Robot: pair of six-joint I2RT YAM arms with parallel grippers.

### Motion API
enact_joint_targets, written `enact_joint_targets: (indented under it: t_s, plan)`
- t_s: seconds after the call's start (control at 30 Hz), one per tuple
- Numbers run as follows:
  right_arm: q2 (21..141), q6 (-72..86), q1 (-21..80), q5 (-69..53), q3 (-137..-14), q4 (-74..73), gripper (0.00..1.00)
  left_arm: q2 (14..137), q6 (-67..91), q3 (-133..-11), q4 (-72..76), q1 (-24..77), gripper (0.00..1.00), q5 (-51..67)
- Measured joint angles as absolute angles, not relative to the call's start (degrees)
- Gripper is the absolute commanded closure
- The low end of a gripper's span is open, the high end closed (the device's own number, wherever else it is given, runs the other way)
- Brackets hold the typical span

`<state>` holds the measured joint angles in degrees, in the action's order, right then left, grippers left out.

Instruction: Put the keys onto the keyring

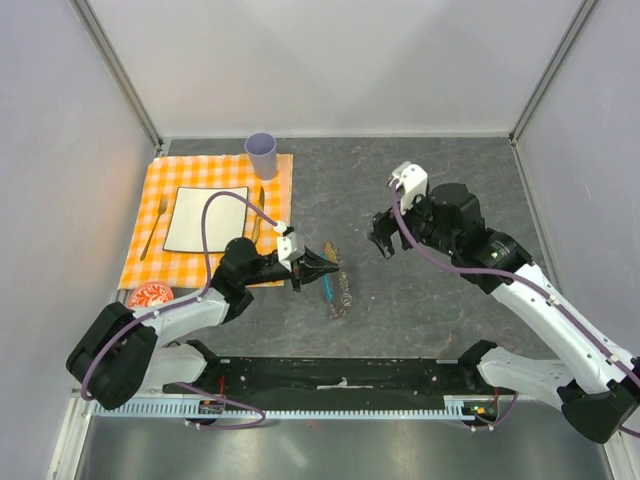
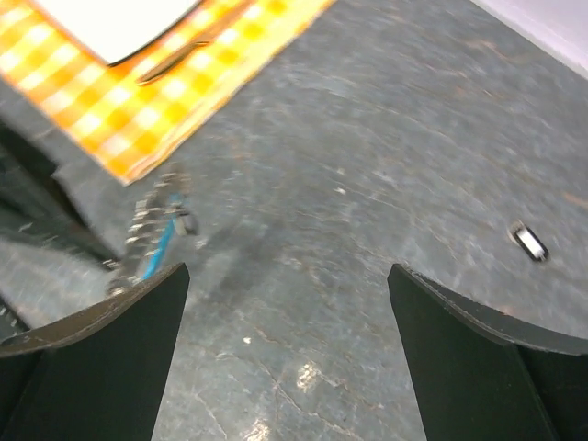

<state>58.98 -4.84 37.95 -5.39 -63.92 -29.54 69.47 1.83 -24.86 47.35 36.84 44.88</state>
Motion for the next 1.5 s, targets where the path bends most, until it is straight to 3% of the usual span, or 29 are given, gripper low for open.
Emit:
enact_joint_targets:
  t_s: [0.53,0.9,1.17,1.5]
  plan:
    - [64.38,8.36,9.47,3.97,-60.95,-27.79,0.02,62.72,0.62,-18.83,53.04,36.84,0.98,35.83]
    - [81.14,13.13,-7.88,3.84,-60.99,-32.49,0.24,53.67,-3.81,-17.43,47.13,37.78,0.98,28.12]
    - [92.01,12.97,-16.03,-1.32,-63.24,-34.37,0.55,52.31,-6.46,-17.43,43.99,39.40,0.98,23.18]
    - [97.43,10.04,-18.90,-6.83,-63.29,-34.85,0.65,51.48,-8.67,-17.43,41.82,40.01,0.98,19.38]
